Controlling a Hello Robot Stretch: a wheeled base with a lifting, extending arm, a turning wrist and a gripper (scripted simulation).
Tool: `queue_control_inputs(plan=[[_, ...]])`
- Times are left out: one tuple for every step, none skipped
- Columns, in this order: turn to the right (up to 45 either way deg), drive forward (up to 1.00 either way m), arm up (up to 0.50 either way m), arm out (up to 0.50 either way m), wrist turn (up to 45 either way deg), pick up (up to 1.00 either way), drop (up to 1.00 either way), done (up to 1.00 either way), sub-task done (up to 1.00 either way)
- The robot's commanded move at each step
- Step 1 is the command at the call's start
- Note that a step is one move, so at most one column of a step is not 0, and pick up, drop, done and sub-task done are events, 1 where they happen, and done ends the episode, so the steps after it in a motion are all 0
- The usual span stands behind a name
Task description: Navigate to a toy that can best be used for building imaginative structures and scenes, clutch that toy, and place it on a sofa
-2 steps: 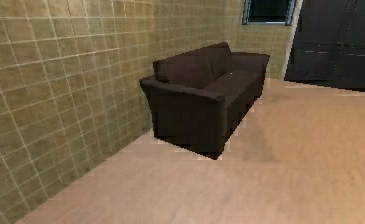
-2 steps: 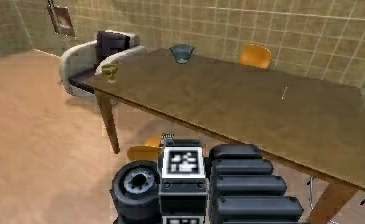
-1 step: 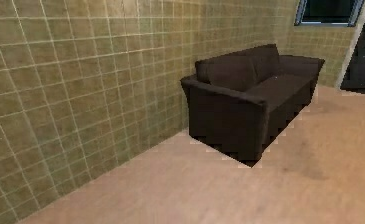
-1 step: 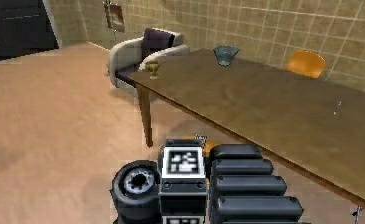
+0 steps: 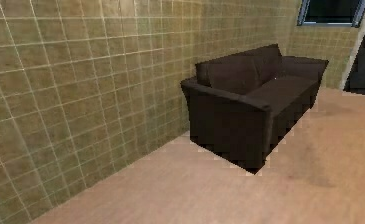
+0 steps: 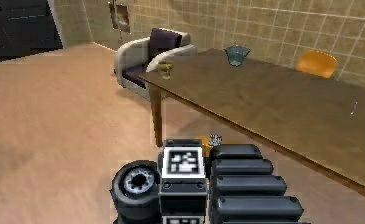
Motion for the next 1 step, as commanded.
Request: queue_control_inputs(plan=[[42.0,0.00,0.00,0.00,0.0,0.00,0.00,0.00,0.00]])
